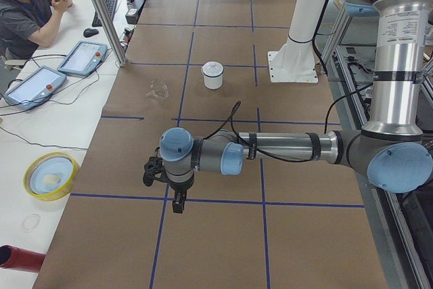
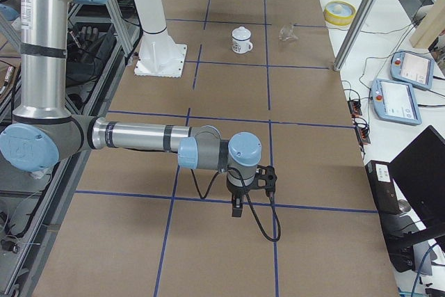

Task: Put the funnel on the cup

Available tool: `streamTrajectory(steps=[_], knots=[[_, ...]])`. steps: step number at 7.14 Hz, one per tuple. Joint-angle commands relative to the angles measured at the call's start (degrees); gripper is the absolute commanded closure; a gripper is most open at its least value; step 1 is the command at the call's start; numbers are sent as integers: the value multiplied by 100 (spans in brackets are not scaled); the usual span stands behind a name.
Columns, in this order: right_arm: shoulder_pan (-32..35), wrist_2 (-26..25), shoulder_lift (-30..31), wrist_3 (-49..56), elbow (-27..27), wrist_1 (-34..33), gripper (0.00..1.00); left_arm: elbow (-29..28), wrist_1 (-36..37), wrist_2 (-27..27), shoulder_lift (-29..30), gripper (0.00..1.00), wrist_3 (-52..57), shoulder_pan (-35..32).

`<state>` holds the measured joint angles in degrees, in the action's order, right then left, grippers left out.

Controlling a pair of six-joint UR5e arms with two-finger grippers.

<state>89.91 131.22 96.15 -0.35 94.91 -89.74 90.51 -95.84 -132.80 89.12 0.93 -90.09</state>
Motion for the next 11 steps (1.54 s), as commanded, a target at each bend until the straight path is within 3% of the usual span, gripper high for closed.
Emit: streamTrajectory(steps=[1,3,5,8,9,10,11], knots=[[0,0,0,0,1,0,0,28,12,9,79,0,-13,0],[0,0,0,0,1,0,0,648,378,26,175,0,-293,9],[0,0,0,0,1,0,0,1737,1406,53,761,0,-1334,96],[0,0,0,0,1,0,0,2592,1471,97,1211,0,-2783,1409],[0,0,0,0,1,0,0,2612,1480,140,1552,0,-3548,1937],[0,0,0,0,1,0,0,2568,1489,515,1947,0,-4034,2630],[0,0,0,0,1,0,0,2533,1489,553,2204,0,-4257,2811]])
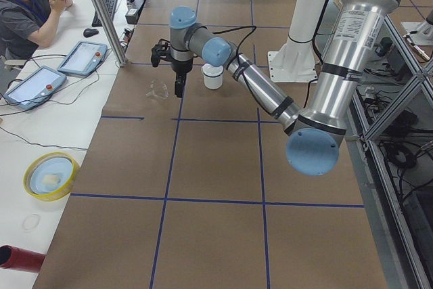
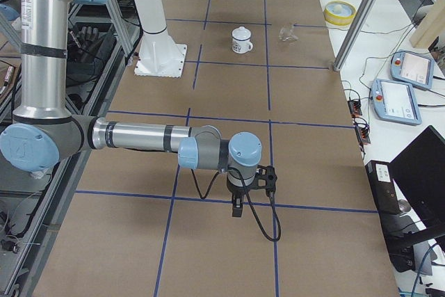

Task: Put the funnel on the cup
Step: 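Move the left gripper down over the white lid on the mug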

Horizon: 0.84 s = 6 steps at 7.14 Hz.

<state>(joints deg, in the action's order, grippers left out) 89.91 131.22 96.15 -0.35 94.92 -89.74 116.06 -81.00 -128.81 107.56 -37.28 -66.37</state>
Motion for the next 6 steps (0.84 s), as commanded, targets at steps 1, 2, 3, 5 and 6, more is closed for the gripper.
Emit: streamTrajectory(steps=[1,2,3,5,6], knots=[[0,0,0,0,0,0,0,-75,5,163,501,0,-491,684],[0,0,0,0,0,0,0,-197,118,189,807,0,-1109,991],[0,0,0,0,-9,0,0,-398,424,207,1167,0,-1359,1420],[0,0,0,0,0,0,0,-724,515,477,1687,0,-2130,1826],[0,0,0,0,0,0,0,-743,506,818,1741,0,-2431,2142]])
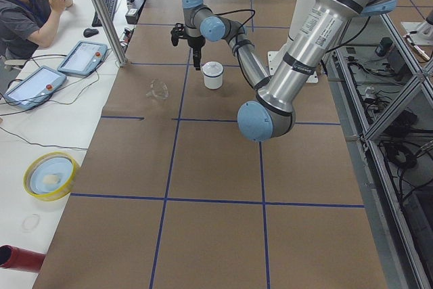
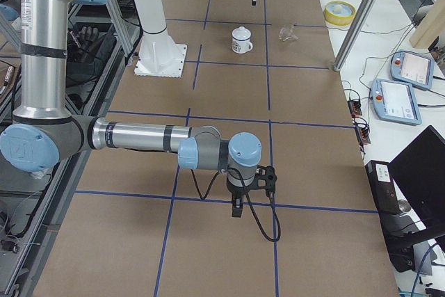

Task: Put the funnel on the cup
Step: 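Move the left gripper down over the white lid on the mug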

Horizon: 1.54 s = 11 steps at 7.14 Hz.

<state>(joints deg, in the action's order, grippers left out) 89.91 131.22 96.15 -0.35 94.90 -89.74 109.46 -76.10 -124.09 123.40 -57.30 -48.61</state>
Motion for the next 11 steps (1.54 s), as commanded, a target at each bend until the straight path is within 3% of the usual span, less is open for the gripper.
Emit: streamTrajectory(steps=[1,3,11], knots=[[0,0,0,0,2,0,0,-282,16,490,298,0,-657,578],[0,0,0,0,2,0,0,-451,-10,570,422,3,-843,870],[0,0,0,0,2,0,0,-759,-564,570,457,34,-1169,1134]])
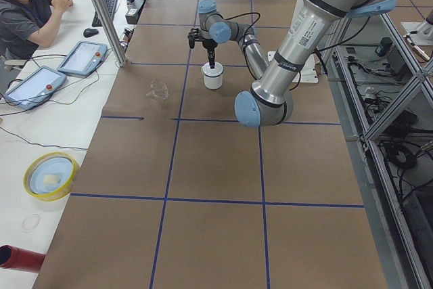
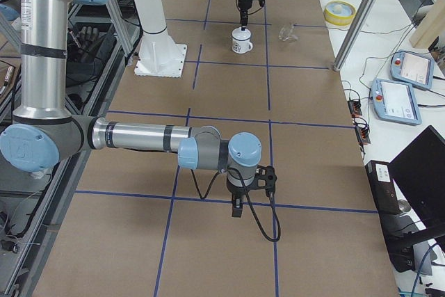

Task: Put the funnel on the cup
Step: 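Close the left gripper on the lid's knob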

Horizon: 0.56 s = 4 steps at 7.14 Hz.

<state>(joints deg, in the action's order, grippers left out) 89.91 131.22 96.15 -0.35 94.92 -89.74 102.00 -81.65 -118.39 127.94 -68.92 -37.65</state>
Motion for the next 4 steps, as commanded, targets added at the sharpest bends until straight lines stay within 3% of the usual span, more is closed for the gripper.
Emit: streamTrajectory(steps=[1,4], knots=[[0,0,0,0,0,0,0,-22,-9,0,3,36,-34,65],[0,0,0,0,0,0,0,-22,-61,0,3,41,-34,65]])
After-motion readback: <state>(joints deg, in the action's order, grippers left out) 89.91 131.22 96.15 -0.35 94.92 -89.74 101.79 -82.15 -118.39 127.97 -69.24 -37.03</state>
